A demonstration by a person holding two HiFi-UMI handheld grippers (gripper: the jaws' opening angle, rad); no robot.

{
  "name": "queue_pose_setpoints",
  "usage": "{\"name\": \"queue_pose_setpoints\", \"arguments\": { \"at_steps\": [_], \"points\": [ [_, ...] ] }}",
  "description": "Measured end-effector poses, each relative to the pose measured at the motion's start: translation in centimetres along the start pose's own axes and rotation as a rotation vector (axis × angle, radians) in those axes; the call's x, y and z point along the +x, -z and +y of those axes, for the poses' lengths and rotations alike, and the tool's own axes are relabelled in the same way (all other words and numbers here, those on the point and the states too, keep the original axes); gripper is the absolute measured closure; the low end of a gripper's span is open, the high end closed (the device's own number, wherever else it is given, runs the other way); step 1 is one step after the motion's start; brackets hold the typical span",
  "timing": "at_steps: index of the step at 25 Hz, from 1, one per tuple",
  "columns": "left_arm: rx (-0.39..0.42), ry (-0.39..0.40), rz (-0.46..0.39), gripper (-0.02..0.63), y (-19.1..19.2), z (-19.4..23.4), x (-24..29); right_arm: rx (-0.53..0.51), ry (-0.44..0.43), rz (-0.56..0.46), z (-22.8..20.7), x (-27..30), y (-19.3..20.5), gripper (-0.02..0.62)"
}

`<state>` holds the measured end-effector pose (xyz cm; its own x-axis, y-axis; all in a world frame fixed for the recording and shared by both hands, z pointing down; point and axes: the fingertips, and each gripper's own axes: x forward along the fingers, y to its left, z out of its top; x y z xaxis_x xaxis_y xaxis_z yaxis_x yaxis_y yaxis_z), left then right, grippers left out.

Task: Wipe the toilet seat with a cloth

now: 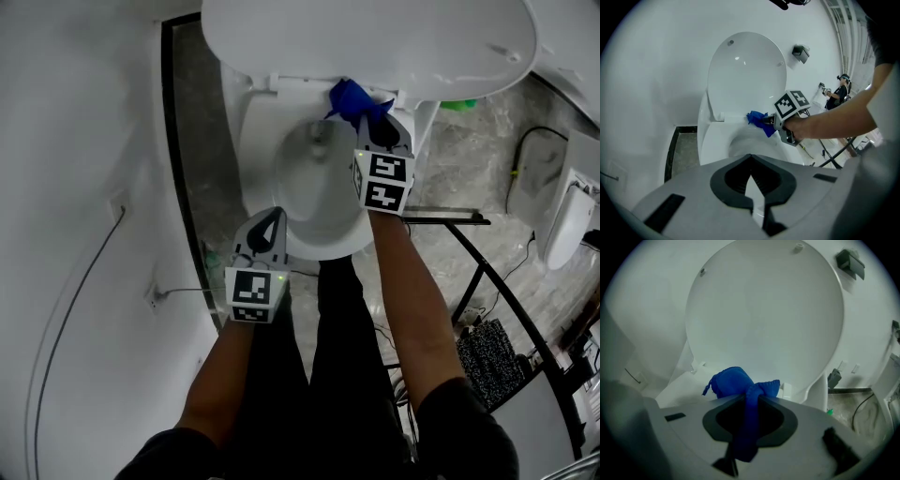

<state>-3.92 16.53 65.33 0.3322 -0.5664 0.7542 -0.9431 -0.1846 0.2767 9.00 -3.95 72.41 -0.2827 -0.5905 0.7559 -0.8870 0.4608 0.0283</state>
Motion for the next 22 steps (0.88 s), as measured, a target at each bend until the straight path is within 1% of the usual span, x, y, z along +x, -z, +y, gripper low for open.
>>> {"name": "queue_pose_setpoints", "arguments": {
  "at_steps": [4,9,12,15,18,22],
  "points": [
    [-0.002,-0.001,0.015,0.597,0.4,0.1,0.2,-0.017,0.021,0.016,-2.3,-1.0,1.5,0.525],
    [-0.003,-0.007,0.029,0.597,0.5,0.3,0.2,-0.052,0.023,0.031,-4.1,-2.2,3.0,0.525],
    [0.001,-0.016,0.044,0.597,0.6,0.3,0.3,-0.121,0.011,0.030,-4.3,-2.7,3.4,0.525],
    [0.003,-0.052,0.037,0.597,0.3,0.9,0.2,-0.212,-0.004,0.037,-4.2,-3.3,3.9,0.525],
    [-0.006,-0.068,0.037,0.597,0.6,1.2,0.2,-0.247,-0.011,0.057,-4.3,-4.3,5.4,0.526],
    [-0.014,-0.065,0.051,0.597,1.2,1.1,0.5,-0.274,-0.024,0.082,-4.3,-6.2,8.0,0.528]
  ]
}}
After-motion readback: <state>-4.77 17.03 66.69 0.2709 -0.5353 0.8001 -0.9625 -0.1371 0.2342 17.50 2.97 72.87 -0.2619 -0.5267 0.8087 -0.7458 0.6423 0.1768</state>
